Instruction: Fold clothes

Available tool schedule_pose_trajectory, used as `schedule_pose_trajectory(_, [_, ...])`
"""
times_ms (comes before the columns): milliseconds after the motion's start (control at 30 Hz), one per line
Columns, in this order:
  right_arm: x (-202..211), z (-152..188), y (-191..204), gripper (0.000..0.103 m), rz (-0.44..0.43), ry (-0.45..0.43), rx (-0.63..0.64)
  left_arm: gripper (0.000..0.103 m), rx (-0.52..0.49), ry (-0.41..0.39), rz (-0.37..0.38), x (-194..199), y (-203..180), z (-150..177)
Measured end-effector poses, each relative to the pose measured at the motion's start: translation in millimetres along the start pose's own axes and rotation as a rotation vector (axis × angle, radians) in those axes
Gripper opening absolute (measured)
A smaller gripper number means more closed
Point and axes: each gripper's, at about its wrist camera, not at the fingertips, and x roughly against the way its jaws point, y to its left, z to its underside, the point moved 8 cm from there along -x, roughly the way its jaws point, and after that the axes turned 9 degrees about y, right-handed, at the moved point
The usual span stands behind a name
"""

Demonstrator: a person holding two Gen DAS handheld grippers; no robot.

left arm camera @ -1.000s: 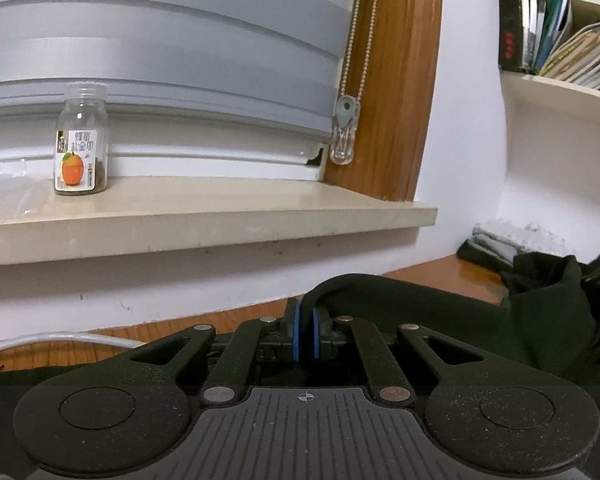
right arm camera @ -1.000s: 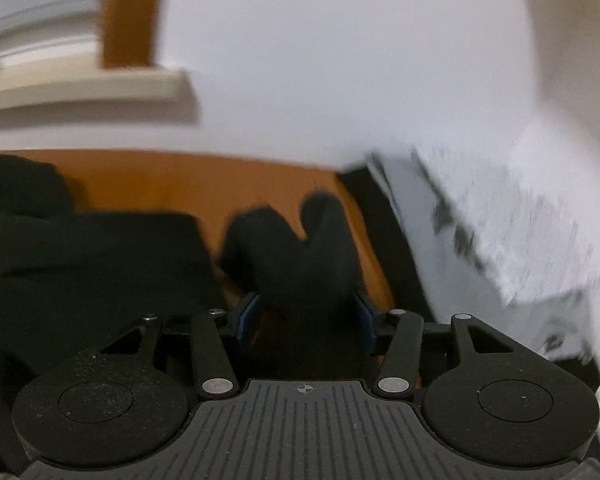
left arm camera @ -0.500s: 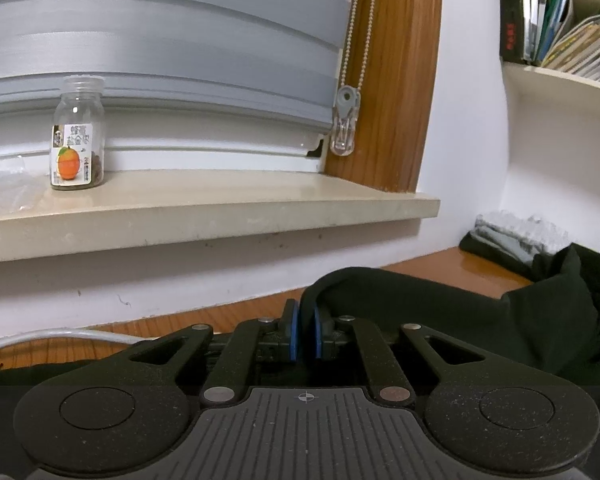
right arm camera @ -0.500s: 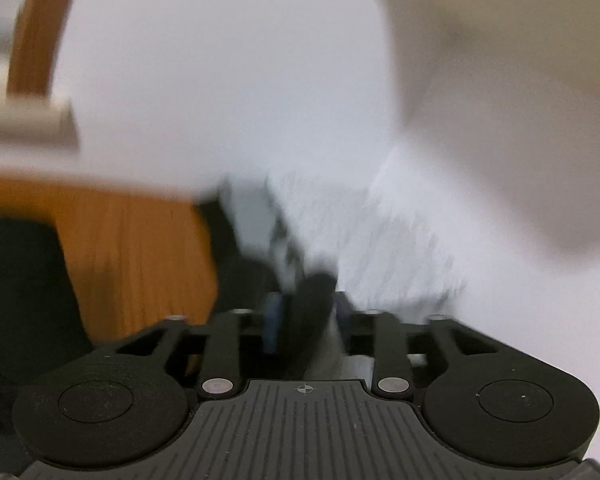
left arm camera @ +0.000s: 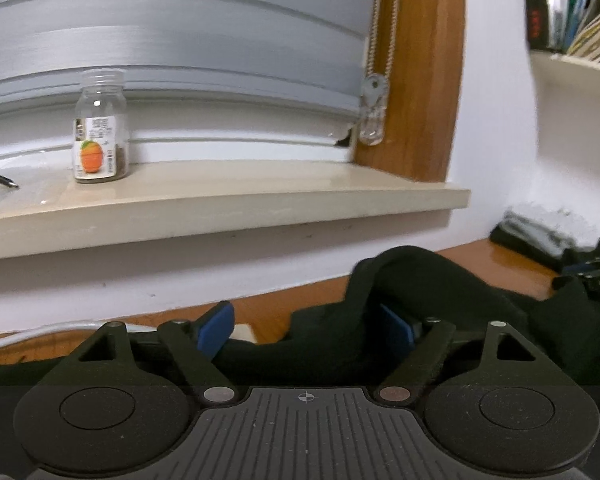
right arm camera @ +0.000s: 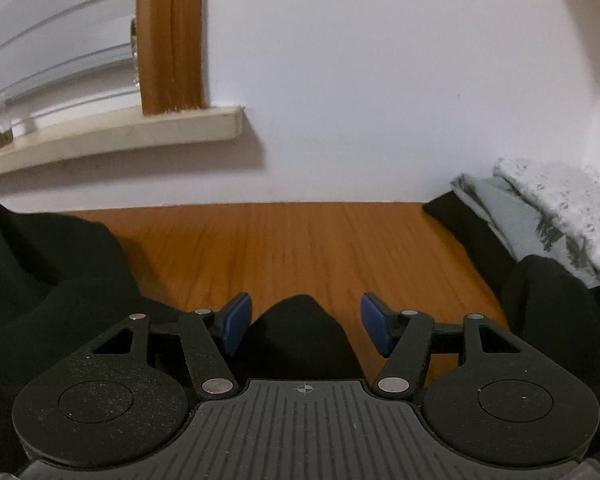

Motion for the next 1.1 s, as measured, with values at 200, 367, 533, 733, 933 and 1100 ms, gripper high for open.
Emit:
schedule_pose_trajectory(200, [-6,8,7,0.063,-0.005,0.018,0.036,0.092,-0.019,0.015,-0.124,54,13,-1])
schedule_pose_trajectory(367, [-4,10,14,0.063,0.029,0.005,0.087,0.102,0.029,0.028,-0.259,130,48,36])
schedule_pose_trajectory(533, [-2,9,16,0.07,0.051,-0.007,0.111,0.102,0.132,0.068,-0.424,211,96,92])
schedule_pose_trajectory(733, [0,7,13,0.07,0.054,-0.02,0.096,0.078,0.288,0.15,-0.432,266,128,161])
schedule_pose_trajectory(933, [-1,6,9,0.076,0.003,-0.007,0.063,0.068,0.306,0.167,-0.398,258,125,180])
schedule_pose_trajectory(1100, [5,4,11,0.076,0.009,-0.02,0.083,0.031,0.272,0.149,-0.441,246,129,175])
